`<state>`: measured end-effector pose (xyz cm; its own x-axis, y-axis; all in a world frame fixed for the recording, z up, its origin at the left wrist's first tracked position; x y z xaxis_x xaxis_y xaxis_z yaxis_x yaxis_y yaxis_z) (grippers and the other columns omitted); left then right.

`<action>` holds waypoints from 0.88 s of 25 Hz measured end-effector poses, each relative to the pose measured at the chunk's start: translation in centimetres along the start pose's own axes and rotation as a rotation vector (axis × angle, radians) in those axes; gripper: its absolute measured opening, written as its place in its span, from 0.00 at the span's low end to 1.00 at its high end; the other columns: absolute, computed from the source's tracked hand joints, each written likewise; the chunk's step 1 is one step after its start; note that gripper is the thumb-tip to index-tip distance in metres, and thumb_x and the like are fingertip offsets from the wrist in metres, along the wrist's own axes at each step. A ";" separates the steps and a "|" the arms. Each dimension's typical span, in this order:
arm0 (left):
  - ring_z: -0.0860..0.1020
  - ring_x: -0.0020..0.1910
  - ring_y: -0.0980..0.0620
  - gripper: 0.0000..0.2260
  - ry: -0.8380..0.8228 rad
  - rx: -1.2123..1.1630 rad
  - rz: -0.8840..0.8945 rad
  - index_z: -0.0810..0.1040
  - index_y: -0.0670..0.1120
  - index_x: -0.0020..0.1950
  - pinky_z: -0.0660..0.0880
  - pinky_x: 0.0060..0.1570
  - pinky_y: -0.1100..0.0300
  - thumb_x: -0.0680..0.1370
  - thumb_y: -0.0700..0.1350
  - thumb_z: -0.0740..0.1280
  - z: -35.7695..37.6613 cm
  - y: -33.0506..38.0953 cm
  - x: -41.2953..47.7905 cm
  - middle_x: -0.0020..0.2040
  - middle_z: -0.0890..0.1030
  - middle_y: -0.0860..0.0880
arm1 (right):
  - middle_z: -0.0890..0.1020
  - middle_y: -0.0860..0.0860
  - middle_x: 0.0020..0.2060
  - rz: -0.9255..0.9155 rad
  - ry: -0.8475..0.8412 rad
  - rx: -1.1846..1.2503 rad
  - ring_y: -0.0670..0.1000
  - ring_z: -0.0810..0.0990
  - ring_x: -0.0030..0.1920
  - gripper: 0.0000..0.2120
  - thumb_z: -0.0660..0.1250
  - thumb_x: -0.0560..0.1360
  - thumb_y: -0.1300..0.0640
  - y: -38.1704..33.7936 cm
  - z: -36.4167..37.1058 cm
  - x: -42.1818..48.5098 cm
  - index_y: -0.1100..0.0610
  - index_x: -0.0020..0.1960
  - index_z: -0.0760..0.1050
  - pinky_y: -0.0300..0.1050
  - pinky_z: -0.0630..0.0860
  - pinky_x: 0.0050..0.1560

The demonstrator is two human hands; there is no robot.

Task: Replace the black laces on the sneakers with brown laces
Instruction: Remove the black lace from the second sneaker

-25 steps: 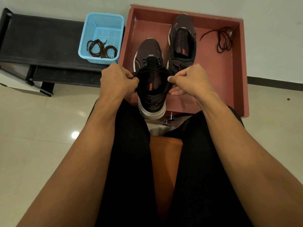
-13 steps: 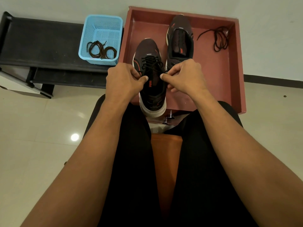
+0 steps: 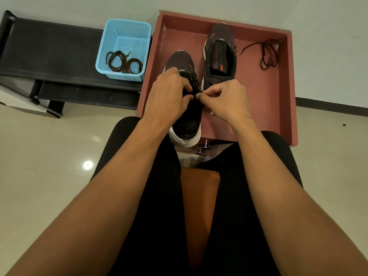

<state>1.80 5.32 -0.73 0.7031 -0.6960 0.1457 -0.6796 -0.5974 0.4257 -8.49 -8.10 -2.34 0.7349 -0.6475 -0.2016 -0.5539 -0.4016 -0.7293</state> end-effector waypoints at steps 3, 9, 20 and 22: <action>0.78 0.45 0.54 0.07 0.002 -0.078 -0.028 0.88 0.53 0.51 0.66 0.44 0.67 0.76 0.52 0.77 0.0 -0.5 0.4 0.44 0.74 0.55 | 0.86 0.46 0.32 0.020 -0.025 0.056 0.47 0.86 0.35 0.05 0.78 0.74 0.48 0.5 -0.1 0.6 0.48 0.41 0.88 0.54 0.87 0.44; 0.81 0.36 0.61 0.06 0.107 -0.369 -0.228 0.89 0.53 0.48 0.78 0.44 0.66 0.75 0.53 0.78 -2.5 -4.6 -0.4 0.39 0.85 0.58 | 0.86 0.48 0.30 0.067 -0.044 0.095 0.46 0.87 0.34 0.06 0.78 0.75 0.51 1.1 -0.4 0.7 0.49 0.40 0.87 0.52 0.87 0.47; 0.84 0.31 0.52 0.11 0.129 -0.696 -0.625 0.83 0.38 0.54 0.81 0.31 0.58 0.82 0.47 0.72 -1.2 -8.4 -1.1 0.40 0.88 0.45 | 0.86 0.47 0.30 0.067 -0.065 0.106 0.46 0.87 0.34 0.06 0.79 0.74 0.50 0.8 -0.4 0.6 0.49 0.39 0.87 0.51 0.87 0.46; 0.85 0.32 0.50 0.11 0.088 -0.694 -0.644 0.81 0.39 0.54 0.81 0.32 0.57 0.82 0.48 0.72 -0.9 -8.3 -1.2 0.42 0.88 0.44 | 0.86 0.47 0.30 0.052 -0.059 0.090 0.45 0.86 0.33 0.06 0.79 0.73 0.49 0.7 -0.5 0.5 0.49 0.40 0.87 0.50 0.87 0.44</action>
<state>6.76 11.48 -3.67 0.9318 -0.2662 -0.2469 0.0996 -0.4663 0.8790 -8.67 -8.99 -2.65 0.7290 -0.6260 -0.2769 -0.5565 -0.3065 -0.7723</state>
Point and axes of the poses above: each hand's wrist, its own x-axis towards the middle knuckle, its own z-axis out of the palm, y = z × x, the point moved 6 cm from there along x, towards the middle knuckle
